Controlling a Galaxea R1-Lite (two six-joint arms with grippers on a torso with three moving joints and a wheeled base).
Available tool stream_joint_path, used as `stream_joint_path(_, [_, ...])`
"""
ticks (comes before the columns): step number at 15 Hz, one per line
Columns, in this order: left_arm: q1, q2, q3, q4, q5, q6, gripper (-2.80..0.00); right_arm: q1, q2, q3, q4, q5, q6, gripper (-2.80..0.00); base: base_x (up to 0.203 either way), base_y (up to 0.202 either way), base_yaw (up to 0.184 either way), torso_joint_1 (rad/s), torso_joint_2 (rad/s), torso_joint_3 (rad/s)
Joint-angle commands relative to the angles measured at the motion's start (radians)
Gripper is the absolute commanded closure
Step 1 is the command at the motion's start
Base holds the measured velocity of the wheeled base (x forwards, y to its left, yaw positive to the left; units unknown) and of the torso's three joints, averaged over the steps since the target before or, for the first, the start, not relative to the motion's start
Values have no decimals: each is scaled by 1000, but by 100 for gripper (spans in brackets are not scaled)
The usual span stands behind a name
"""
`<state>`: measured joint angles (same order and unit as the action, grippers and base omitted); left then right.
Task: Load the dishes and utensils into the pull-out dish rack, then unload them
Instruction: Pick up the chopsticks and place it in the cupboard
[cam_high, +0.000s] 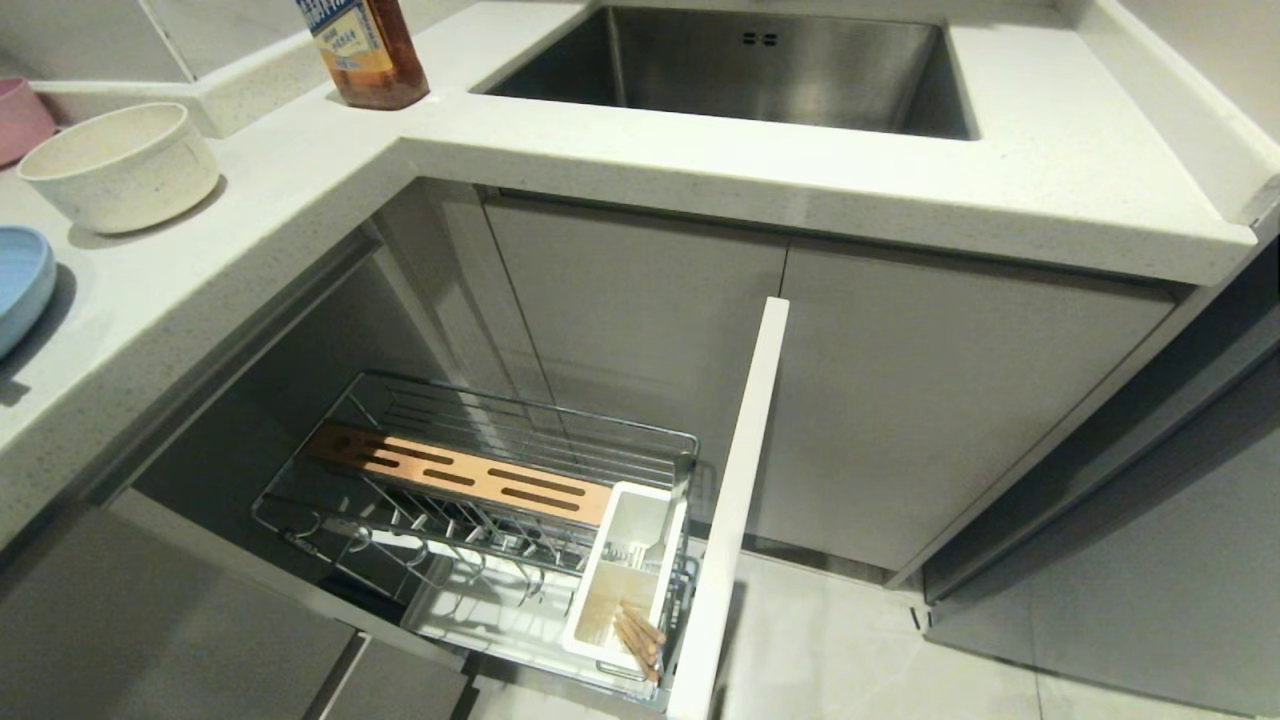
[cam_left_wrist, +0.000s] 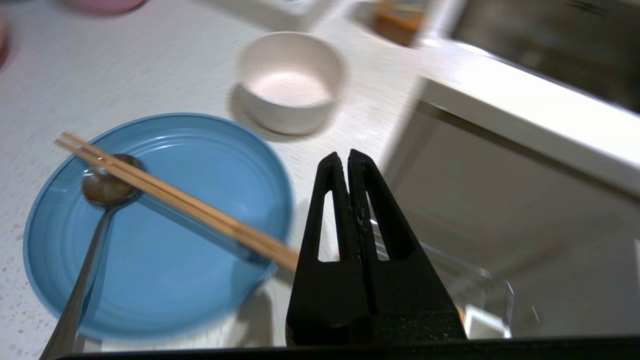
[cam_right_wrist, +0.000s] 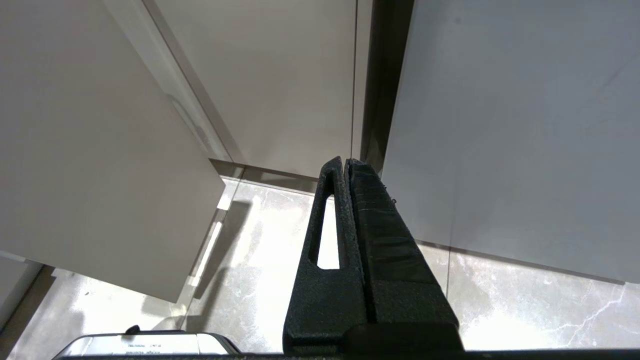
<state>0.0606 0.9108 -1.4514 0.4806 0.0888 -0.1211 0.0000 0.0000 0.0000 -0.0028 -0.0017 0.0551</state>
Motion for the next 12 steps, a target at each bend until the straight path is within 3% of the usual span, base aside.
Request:
stream_joint_path(1, [18,203,-91,9,78,-58,0,0,0,0,0,0,0,0,0,0,0,0,0,0])
stream_joint_path(4, [57,359,-249,148,223,-211,0,0,0,0,0,0,0,0,0,0,0,0,0,0])
stream_joint_path(6, [72,403,-314,290,255,-330,0,0,0,0,0,0,0,0,0,0,0,0,0,0])
stream_joint_path(9, [83,427,-336,418,277,-411,0,0,0,0,0,0,0,0,0,0,0,0,0,0])
stream_joint_path(10, [95,431,-336,433,282,-420,-280,0,0,0,0,0,0,0,0,0,0,0,0,0])
stream_joint_path(12, [104,431,-346,434,287,-422,-280,0,0,0,0,0,0,0,0,0,0,0,0,0])
